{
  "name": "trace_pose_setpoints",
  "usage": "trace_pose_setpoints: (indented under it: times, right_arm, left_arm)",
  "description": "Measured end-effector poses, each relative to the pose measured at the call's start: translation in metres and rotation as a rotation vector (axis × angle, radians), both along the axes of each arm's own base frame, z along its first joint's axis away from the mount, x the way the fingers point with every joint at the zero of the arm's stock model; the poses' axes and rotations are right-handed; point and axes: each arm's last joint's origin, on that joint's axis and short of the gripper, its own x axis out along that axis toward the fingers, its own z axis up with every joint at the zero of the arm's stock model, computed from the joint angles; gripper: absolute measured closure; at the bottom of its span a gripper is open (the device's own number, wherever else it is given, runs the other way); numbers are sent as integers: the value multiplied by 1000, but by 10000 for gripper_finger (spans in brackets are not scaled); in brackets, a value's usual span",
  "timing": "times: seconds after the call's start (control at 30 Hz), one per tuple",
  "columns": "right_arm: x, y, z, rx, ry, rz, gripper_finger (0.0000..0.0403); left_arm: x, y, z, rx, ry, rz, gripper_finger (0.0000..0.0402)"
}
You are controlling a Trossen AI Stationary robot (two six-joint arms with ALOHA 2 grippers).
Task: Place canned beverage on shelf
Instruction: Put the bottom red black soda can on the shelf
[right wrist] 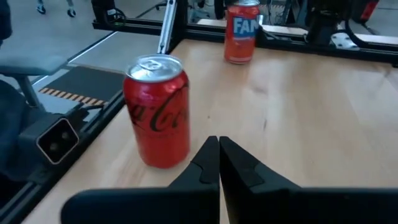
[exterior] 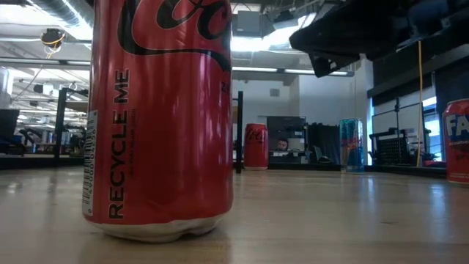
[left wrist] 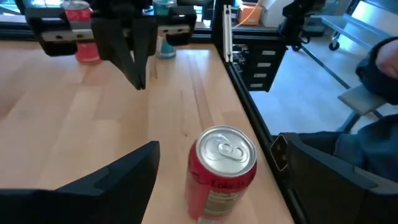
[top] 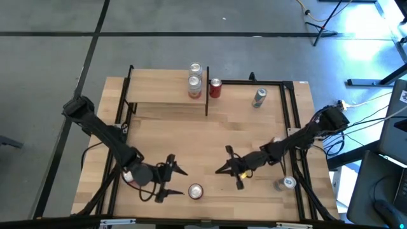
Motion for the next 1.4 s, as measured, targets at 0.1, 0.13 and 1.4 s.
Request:
trace_pose_setpoints:
  times: [0.1, 0.13, 1.4]
  right_arm:
    - [4, 8, -2, -12, 5, -8, 402]
    - [5, 10, -3, -16, 8, -9, 402]
    - [10, 15, -7, -23, 32, -42, 402]
  left_arm:
    - [7, -7, -11, -2, -16, 16, 72]
    - [9, -9, -15, -4, -20, 25, 72]
    - [37, -18, -54, 34, -71, 8, 72]
